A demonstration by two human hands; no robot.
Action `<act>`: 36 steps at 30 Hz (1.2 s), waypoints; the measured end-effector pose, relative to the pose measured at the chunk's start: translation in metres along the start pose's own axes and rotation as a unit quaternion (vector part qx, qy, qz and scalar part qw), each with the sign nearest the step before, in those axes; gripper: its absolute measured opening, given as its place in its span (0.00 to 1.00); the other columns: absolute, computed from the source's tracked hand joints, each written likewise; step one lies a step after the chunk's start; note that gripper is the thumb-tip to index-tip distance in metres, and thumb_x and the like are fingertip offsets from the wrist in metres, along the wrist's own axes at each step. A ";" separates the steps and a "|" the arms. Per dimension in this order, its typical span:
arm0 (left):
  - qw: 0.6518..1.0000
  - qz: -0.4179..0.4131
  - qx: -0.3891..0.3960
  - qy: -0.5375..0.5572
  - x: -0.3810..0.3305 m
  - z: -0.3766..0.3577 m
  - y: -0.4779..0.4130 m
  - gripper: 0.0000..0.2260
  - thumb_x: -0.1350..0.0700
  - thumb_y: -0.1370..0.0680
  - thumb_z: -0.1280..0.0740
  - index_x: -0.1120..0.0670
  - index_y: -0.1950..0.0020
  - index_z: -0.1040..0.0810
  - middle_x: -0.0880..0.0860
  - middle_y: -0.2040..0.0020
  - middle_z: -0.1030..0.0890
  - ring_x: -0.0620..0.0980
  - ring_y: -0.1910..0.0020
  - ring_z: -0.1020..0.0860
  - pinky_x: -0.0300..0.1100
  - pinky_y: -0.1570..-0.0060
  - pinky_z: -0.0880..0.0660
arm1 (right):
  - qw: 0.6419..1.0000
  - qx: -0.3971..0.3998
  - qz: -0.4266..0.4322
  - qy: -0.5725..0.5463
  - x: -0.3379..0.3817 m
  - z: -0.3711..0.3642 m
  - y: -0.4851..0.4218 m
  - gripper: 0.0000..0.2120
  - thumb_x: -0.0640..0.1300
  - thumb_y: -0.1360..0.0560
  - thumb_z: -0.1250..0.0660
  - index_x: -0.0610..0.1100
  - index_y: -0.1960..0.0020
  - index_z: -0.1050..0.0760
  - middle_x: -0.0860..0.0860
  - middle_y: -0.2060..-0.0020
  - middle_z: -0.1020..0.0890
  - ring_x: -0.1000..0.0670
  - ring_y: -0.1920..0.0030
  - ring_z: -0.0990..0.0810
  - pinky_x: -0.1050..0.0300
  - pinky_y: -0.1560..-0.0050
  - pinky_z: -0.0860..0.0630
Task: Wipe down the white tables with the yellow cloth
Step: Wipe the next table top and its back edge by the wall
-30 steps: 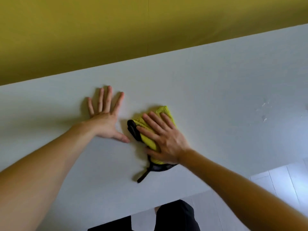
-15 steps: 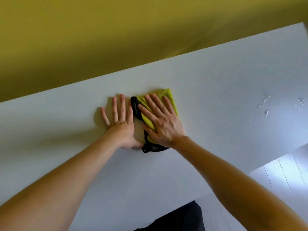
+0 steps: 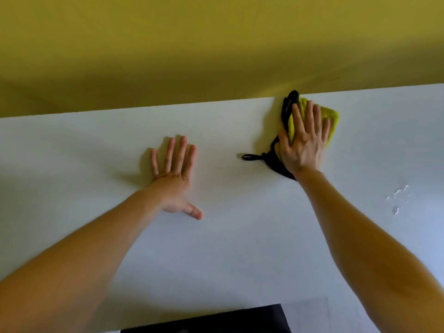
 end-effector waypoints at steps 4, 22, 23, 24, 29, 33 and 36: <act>1.000 0.016 0.004 -0.013 0.000 0.001 0.004 0.79 0.20 0.39 0.24 0.55 0.26 0.86 0.56 0.28 0.90 0.62 0.26 0.87 0.74 0.23 0.70 | 0.977 0.058 0.204 -0.031 0.148 -0.030 0.062 0.36 0.60 0.18 0.39 0.51 0.13 0.40 0.45 0.12 0.45 0.42 0.12 0.51 0.32 0.15 0.52; 0.999 0.049 0.004 -0.023 0.003 -0.001 0.004 0.81 0.19 0.42 0.24 0.53 0.24 0.85 0.56 0.26 0.88 0.60 0.24 0.85 0.72 0.22 0.70 | 0.961 0.045 0.265 -0.066 0.177 -0.034 0.032 0.38 0.56 0.23 0.36 0.47 0.15 0.35 0.43 0.14 0.40 0.40 0.13 0.45 0.34 0.15 0.50; 0.998 0.050 0.003 -0.026 0.002 0.000 0.004 0.81 0.19 0.42 0.24 0.52 0.24 0.86 0.56 0.26 0.88 0.60 0.24 0.85 0.72 0.22 0.70 | 0.950 0.056 0.300 -0.067 0.176 -0.033 0.030 0.37 0.56 0.22 0.38 0.47 0.14 0.37 0.44 0.13 0.41 0.41 0.12 0.47 0.35 0.15 0.51; 0.998 0.050 0.002 -0.024 0.001 0.002 0.004 0.81 0.20 0.42 0.23 0.52 0.24 0.86 0.55 0.26 0.88 0.60 0.24 0.85 0.72 0.22 0.71 | 0.944 0.059 0.318 -0.066 0.159 -0.033 0.022 0.37 0.56 0.21 0.38 0.48 0.14 0.37 0.44 0.13 0.41 0.41 0.13 0.46 0.36 0.14 0.51; 0.999 0.051 0.008 -0.009 0.001 0.003 0.004 0.81 0.21 0.42 0.22 0.51 0.23 0.86 0.54 0.26 0.89 0.59 0.25 0.86 0.71 0.22 0.71 | 0.984 -0.039 0.173 -0.026 -0.044 -0.009 -0.053 0.30 0.49 0.20 0.34 0.46 0.18 0.29 0.42 0.17 0.32 0.35 0.15 0.39 0.32 0.15 0.51; 0.999 0.046 0.009 -0.011 0.003 0.000 0.003 0.81 0.21 0.42 0.22 0.51 0.23 0.85 0.53 0.26 0.88 0.59 0.25 0.86 0.71 0.22 0.71 | 0.997 -0.044 -0.050 -0.028 -0.085 0.007 -0.059 0.33 0.57 0.18 0.41 0.50 0.14 0.36 0.44 0.13 0.40 0.41 0.13 0.44 0.33 0.16 0.48; 0.998 0.052 0.011 -0.016 0.003 0.000 0.003 0.81 0.20 0.43 0.23 0.52 0.23 0.85 0.54 0.26 0.88 0.59 0.25 0.87 0.70 0.22 0.72 | 0.995 -0.017 0.086 -0.044 0.055 -0.013 -0.025 0.37 0.58 0.22 0.38 0.48 0.15 0.35 0.43 0.14 0.39 0.40 0.13 0.45 0.34 0.15 0.50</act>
Point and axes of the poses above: each hand's wrist, its own y-axis away from the middle knuckle, its own z-axis out of the back of the hand, x = y × z, the point moved 6 cm from there along -y, towards the middle knuckle
